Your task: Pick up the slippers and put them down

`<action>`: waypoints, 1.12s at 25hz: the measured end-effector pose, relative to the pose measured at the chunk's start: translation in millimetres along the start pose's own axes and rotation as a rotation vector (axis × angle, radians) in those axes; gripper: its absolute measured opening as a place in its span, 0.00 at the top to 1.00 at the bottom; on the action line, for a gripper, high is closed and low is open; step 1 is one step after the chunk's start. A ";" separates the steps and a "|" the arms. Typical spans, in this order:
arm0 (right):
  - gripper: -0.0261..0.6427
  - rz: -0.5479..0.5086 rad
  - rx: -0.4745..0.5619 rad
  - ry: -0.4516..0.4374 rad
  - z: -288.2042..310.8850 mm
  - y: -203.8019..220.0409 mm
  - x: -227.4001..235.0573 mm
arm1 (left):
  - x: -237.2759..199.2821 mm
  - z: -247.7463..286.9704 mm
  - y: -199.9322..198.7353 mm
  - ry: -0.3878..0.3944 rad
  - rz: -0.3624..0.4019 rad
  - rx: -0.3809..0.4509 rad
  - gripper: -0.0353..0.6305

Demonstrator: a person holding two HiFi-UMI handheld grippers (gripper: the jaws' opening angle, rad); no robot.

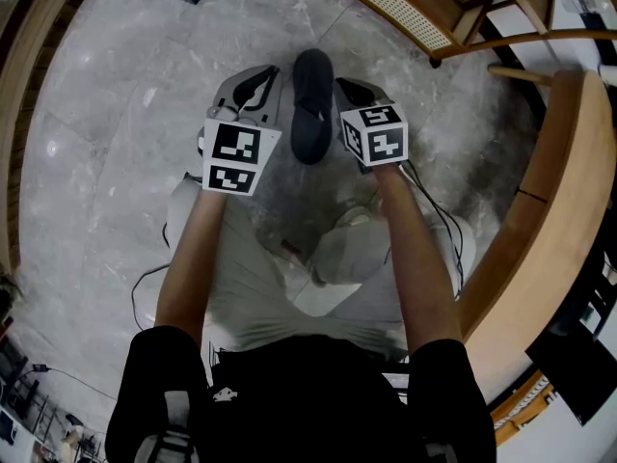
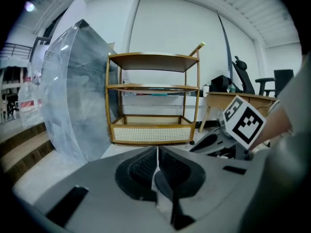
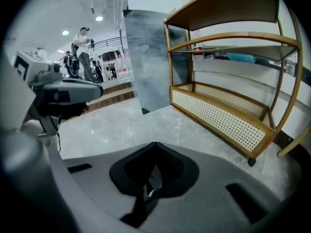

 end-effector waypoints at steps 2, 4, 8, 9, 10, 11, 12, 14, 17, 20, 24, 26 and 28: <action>0.96 -0.009 0.030 -0.006 -15.8 -13.7 -0.6 | 1.1 -5.6 -13.8 0.009 0.023 0.001 0.93; 0.96 -0.013 0.064 -0.021 -35.1 -27.0 -2.7 | 1.6 -14.6 -27.3 0.014 0.013 0.001 0.93; 0.96 -0.002 0.145 -0.052 -80.4 -59.0 -7.1 | 5.1 -32.7 -57.0 0.001 0.015 -0.005 0.93; 0.96 0.002 0.161 -0.054 -92.8 -67.4 -8.0 | 8.0 -36.8 -65.0 0.007 0.012 -0.006 0.93; 0.96 0.003 0.174 -0.054 -104.8 -75.7 -9.3 | 10.9 -41.3 -73.0 0.012 0.012 -0.008 0.93; 0.96 0.003 0.186 -0.054 -116.7 -83.8 -10.5 | 13.7 -46.0 -81.3 0.015 0.015 -0.011 0.93; 0.96 0.003 0.195 -0.054 -128.7 -91.6 -11.2 | 16.5 -50.7 -90.0 0.015 0.020 -0.014 0.93; 0.96 0.007 0.209 -0.053 -153.8 -107.1 -10.3 | 22.2 -60.3 -109.0 0.017 0.026 -0.019 0.93; 0.96 0.016 0.229 -0.050 -190.1 -134.7 -7.4 | 23.4 -76.6 -142.1 0.019 0.017 -0.026 0.93; 0.96 0.016 0.238 -0.043 -229.7 -163.2 -3.3 | 25.7 -96.1 -181.0 0.018 0.023 -0.032 0.93; 0.96 0.019 0.260 -0.038 -287.9 -205.0 3.7 | 33.1 -121.5 -243.8 0.027 0.050 -0.029 0.93; 0.96 0.008 0.269 -0.035 -316.6 -224.6 4.1 | 37.3 -135.0 -274.4 0.030 0.052 -0.024 0.93; 0.96 0.002 0.278 -0.035 -344.6 -243.0 3.8 | 42.2 -149.5 -303.7 0.032 0.050 -0.016 0.93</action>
Point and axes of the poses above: the fingertips, and each gripper's own axes: z forward along the fingers, x to its right, y out of its underside, the point moved 1 cm from there along -z, backward along the fingers, and after that the axes turned 7 degrees about -x, right-handed, at the moved point
